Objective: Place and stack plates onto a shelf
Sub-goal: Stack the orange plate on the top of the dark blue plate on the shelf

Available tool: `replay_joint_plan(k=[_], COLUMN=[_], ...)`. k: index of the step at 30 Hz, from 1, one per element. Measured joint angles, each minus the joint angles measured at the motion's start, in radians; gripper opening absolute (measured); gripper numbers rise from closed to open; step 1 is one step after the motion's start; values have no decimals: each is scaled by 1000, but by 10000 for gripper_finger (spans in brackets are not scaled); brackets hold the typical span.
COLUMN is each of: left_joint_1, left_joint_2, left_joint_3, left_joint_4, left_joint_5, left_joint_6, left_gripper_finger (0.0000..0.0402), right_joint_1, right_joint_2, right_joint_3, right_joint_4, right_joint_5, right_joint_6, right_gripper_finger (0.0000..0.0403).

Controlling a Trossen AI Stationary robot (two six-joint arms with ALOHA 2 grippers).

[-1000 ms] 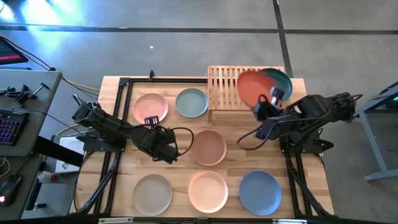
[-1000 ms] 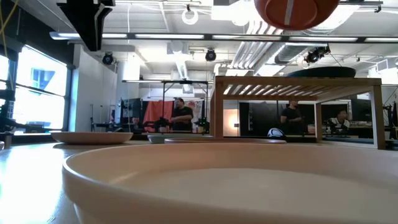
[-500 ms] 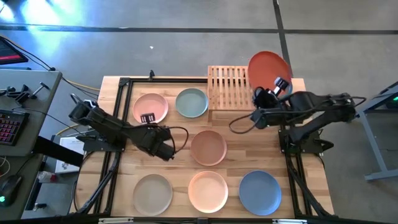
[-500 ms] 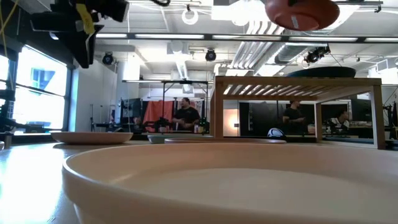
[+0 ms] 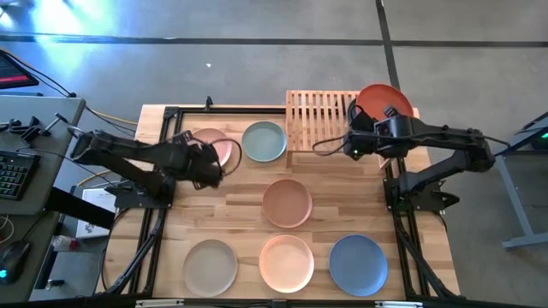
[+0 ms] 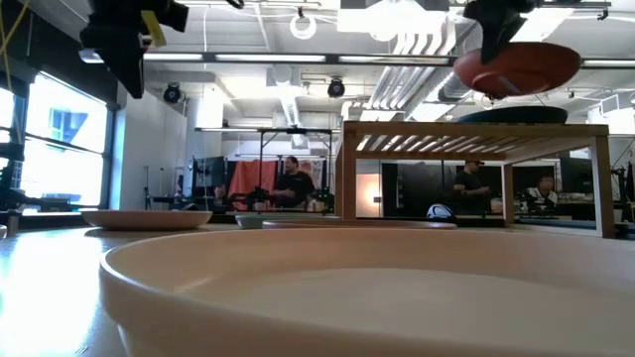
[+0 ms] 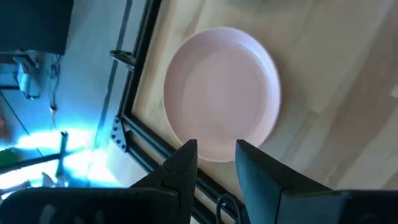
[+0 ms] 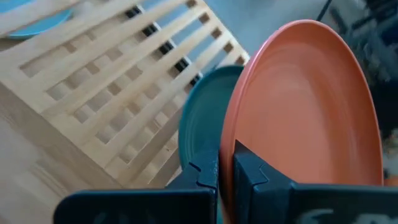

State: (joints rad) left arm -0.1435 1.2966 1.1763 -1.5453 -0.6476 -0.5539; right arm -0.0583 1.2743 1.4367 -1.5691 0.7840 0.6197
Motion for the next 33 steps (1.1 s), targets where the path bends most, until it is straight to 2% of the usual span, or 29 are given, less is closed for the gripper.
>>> replay_joint_plan(k=[10,16,29,33], left_joint_1=[142,218,278,295], left_joint_2=[-112,-146,-152,-152], left_joint_3=[0,0,0,0], left_joint_4=[31,40,77,88], left_joint_5=[25,60,61,60], left_joint_6=[16,53,172,209], left_gripper_finger=[99,99,99,99], right_joint_1=[-107,-153,-223,-250], right_joint_2=[1,4,128,152], right_joint_3=[0,0,0,0], right_joint_4=[64,110,137,135], right_joint_5=[-89,-109,-117,-152], right_joint_6=[27,-28,-104,-97], right_gripper_finger=[0,0,0,0])
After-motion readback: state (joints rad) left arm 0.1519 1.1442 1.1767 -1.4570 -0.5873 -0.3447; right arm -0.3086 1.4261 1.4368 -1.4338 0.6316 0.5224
